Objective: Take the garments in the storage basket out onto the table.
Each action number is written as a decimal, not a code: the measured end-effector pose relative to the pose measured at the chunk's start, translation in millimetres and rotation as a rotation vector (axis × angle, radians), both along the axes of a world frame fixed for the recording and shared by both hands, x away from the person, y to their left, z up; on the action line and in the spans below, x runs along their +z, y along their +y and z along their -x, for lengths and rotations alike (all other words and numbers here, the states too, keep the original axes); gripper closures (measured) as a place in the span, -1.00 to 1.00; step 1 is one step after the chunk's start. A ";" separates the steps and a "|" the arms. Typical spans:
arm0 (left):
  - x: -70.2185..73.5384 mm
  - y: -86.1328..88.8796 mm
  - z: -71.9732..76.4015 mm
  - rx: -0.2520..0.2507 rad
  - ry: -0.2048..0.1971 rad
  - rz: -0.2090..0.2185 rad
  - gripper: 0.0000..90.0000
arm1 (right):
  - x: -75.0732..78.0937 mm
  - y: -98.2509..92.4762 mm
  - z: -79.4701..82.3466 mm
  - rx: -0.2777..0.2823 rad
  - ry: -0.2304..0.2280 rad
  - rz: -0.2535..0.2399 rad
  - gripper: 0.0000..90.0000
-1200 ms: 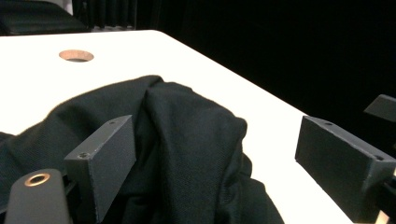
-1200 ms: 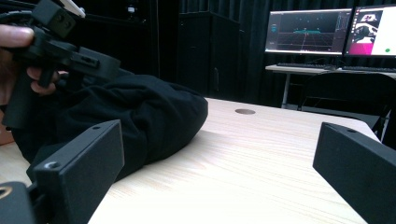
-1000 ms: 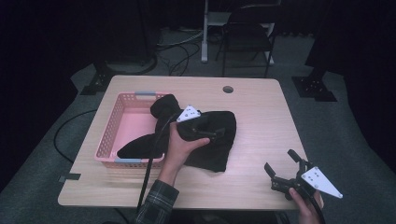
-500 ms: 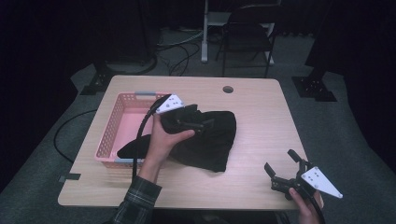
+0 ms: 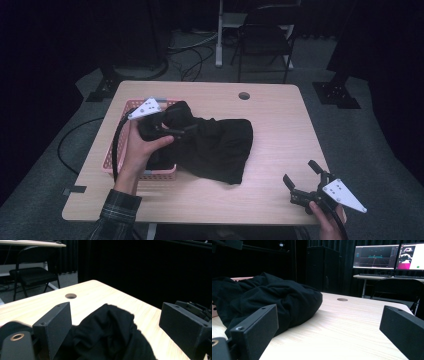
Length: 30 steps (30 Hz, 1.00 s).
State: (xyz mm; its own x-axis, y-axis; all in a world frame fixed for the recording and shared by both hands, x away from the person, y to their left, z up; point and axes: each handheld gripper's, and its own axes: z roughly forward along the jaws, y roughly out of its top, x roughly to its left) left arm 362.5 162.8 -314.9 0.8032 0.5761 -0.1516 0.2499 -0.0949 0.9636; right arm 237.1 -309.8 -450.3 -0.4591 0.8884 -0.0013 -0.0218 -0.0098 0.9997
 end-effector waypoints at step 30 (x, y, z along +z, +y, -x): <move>-58.1 70.7 -18.0 -0.039 0.144 -0.101 -0.54 | 0.0 0.3 0.7 0.004 0.001 0.000 -0.97</move>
State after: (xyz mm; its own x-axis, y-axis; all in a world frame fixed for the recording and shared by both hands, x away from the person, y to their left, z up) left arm 380.5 233.5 -373.1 0.7994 0.5631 -0.2094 0.3788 -0.2019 0.9032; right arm 236.4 -309.4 -450.2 -0.4625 0.8866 -0.0011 -0.0205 -0.0095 0.9997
